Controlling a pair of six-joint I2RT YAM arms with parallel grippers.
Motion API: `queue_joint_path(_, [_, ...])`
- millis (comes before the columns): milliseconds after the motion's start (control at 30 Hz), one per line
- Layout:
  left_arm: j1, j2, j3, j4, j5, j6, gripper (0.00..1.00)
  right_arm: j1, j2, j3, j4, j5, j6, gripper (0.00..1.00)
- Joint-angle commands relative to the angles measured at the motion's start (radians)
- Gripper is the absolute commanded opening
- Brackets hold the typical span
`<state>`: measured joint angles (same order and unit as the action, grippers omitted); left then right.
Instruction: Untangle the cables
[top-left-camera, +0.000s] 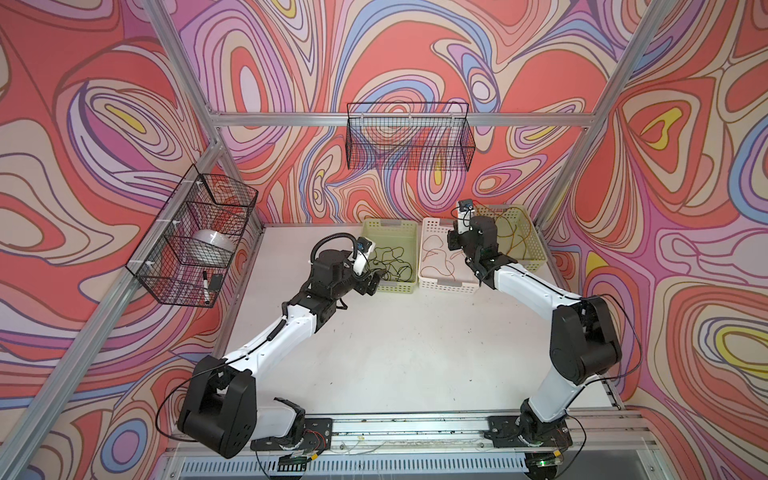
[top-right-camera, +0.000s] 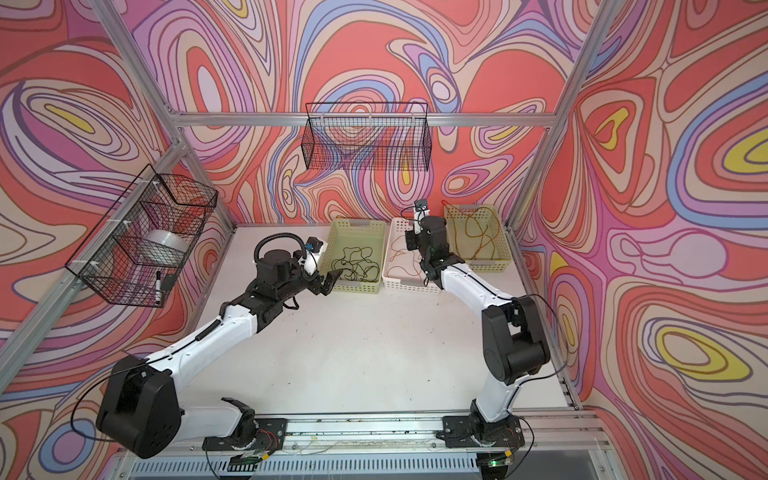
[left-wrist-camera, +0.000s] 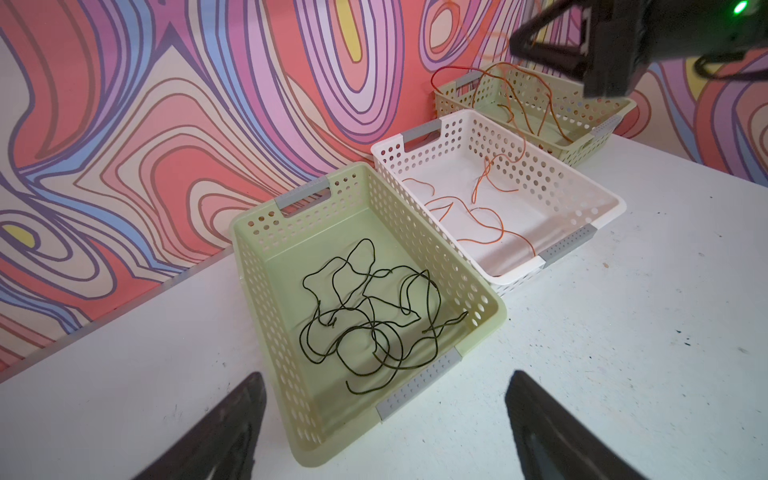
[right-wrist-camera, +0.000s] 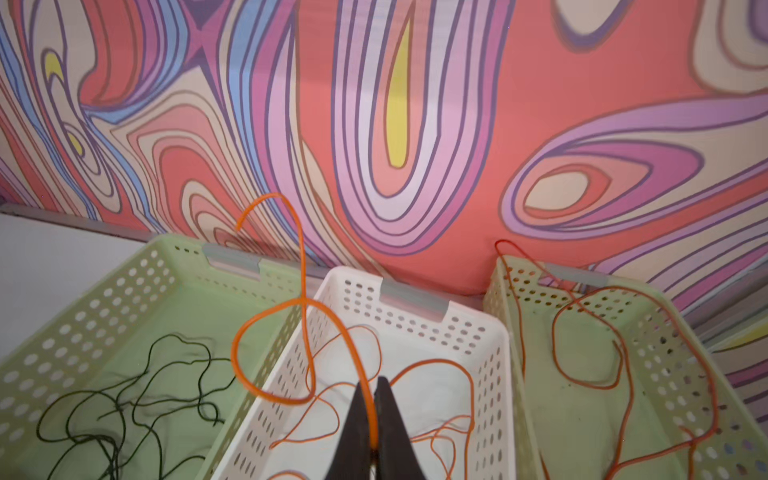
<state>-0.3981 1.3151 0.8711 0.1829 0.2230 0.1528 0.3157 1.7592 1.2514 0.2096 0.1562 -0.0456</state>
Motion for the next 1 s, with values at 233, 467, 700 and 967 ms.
queue_joint_path(233, [0.001, -0.091, -0.087, -0.064, -0.088, -0.013, 0.92, 0.006, 0.068, -0.084, -0.013, -0.020, 0.131, 0.00])
queue_joint_path(467, [0.031, -0.143, -0.140, -0.051, -0.158, -0.060, 0.96, 0.006, -0.029, -0.175, -0.047, -0.053, 0.140, 0.58])
queue_joint_path(700, [0.182, -0.234, -0.262, 0.015, -0.204, -0.173, 1.00, 0.005, -0.315, -0.372, -0.107, 0.067, 0.165, 0.98])
queue_joint_path(967, [0.286, -0.230, -0.471, 0.187, -0.274, -0.213, 1.00, -0.041, -0.628, -0.710, -0.015, 0.234, 0.143, 0.99])
